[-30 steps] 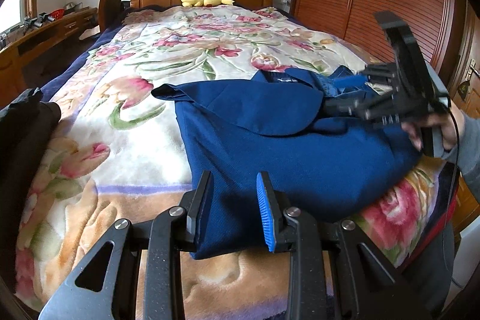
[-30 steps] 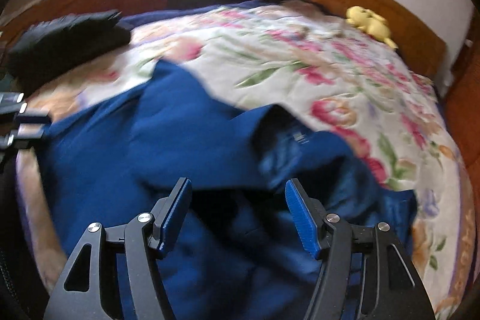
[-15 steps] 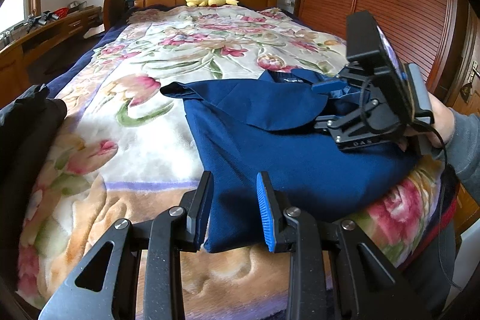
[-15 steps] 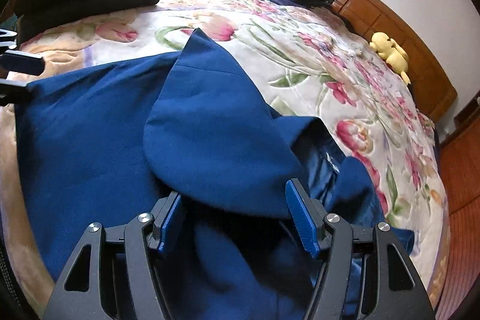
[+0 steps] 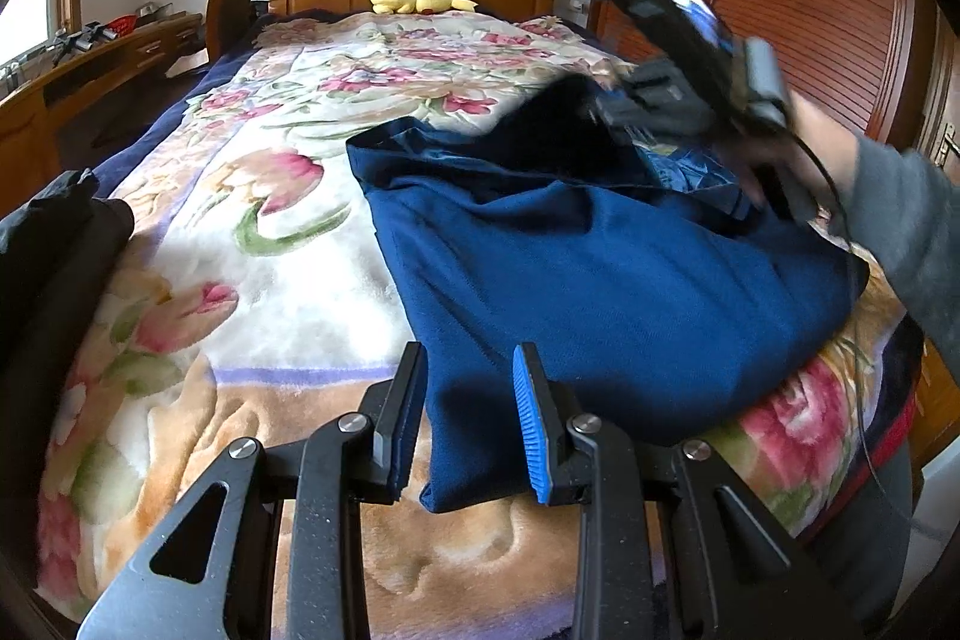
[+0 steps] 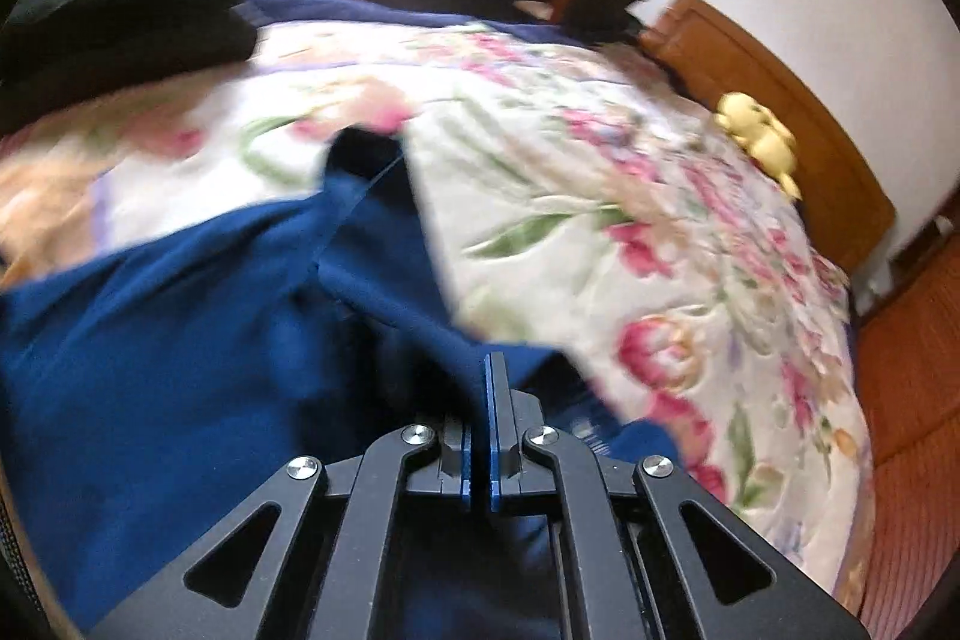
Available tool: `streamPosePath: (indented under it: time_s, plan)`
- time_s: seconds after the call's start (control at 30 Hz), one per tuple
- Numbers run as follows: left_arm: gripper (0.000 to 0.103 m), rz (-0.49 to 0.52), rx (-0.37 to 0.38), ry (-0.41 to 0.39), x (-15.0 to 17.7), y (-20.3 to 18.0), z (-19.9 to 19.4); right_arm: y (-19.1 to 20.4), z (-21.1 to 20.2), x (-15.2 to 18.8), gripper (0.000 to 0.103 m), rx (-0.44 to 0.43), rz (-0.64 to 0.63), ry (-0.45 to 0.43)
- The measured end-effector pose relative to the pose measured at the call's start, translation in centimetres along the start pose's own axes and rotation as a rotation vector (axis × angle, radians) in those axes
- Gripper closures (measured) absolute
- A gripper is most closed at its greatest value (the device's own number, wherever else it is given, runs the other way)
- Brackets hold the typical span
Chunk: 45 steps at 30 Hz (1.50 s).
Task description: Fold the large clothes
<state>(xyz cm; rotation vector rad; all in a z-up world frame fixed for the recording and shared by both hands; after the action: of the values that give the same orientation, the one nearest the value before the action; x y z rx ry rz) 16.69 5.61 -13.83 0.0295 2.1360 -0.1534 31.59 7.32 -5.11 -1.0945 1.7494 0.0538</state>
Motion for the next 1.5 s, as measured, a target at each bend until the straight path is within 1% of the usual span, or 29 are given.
streamPosePath:
  time_s: [0.07,0.13,0.2,0.23,0.27,0.33,0.37,0.47,0.53,0.6,0.73,0.9,0.93,1.07,1.13,1.27,1.37,1.5]
  plan:
    - [0.073,0.0,0.003,0.001,-0.1,-0.1,0.1,-2.3,1.6,-0.3,0.1,0.058,0.055,0.03]
    - [0.073,0.001,0.004,0.003,-0.1,-0.3,0.2,-4.8,2.9,-0.4,0.099,0.114,0.14,0.057]
    - [0.073,0.004,0.008,0.007,0.0,-0.4,0.2,-6.8,3.6,-0.2,0.092,0.163,0.228,0.082]
    - [0.073,0.006,0.01,0.009,0.0,-0.5,0.2,-7.6,3.6,-0.1,0.08,0.174,0.264,0.078]
    - [0.073,0.008,0.012,0.01,0.0,-0.6,0.2,-7.9,3.5,-0.3,0.063,0.171,0.289,0.065]
    - [0.073,0.009,0.019,0.011,-0.1,-0.7,0.2,-7.9,2.6,-0.5,0.052,0.137,0.338,0.022]
    - [0.073,0.009,0.024,0.009,-0.1,-0.8,0.2,-7.4,2.0,-0.4,0.05,0.106,0.352,0.006]
    - [0.073,0.009,0.028,0.004,-0.3,-1.0,0.2,-5.4,0.2,0.8,0.049,0.018,0.339,-0.002]
    - [0.073,0.011,0.033,0.002,-0.4,-1.3,0.2,-3.9,-1.1,2.2,0.049,-0.02,0.3,0.012]
    - [0.073,0.013,0.039,0.0,-0.4,-1.7,0.2,-2.7,-2.1,3.8,0.049,-0.064,0.287,0.033]
    - [0.073,0.022,0.058,0.0,-0.3,-2.9,0.2,-0.8,-4.2,6.8,0.049,-0.109,0.293,0.066]
    - [0.073,0.037,0.075,0.004,-0.2,-4.3,0.1,0.0,-6.3,8.9,0.049,-0.165,0.328,0.08]
    - [0.073,0.04,0.078,0.004,-0.2,-4.5,0.0,-0.6,-6.6,9.2,0.049,-0.171,0.334,0.084]
    - [0.073,0.043,0.08,0.011,-0.1,-4.9,0.1,-0.4,-7.4,10.3,0.049,-0.172,0.345,0.099]
    - [0.073,0.043,0.08,0.014,0.1,-5.0,0.1,-0.6,-7.0,11.2,0.049,-0.162,0.357,0.11]
    - [0.073,0.044,0.081,0.027,0.3,-5.1,0.4,0.2,-6.7,12.6,0.049,-0.155,0.375,0.128]
    - [0.073,0.046,0.08,0.035,0.6,-5.2,0.6,0.7,-6.3,13.7,0.049,-0.153,0.403,0.105]
    - [0.073,0.047,0.077,0.039,0.7,-5.2,0.8,0.9,-6.5,13.9,0.049,-0.149,0.426,0.069]
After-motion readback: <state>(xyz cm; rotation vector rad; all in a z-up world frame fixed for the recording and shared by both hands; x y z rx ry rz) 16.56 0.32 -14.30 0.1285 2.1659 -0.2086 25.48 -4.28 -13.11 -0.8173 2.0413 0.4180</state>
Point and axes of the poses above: each gripper's, at about its wrist camera, not at the fingertips, and z roughly the way its jaws point, y to its left, x to its underside, the point moved 7 cm from there along z, roughly the way its jaws point, and after that the axes turned 9 degrees about -y, right-handed, at the moved point
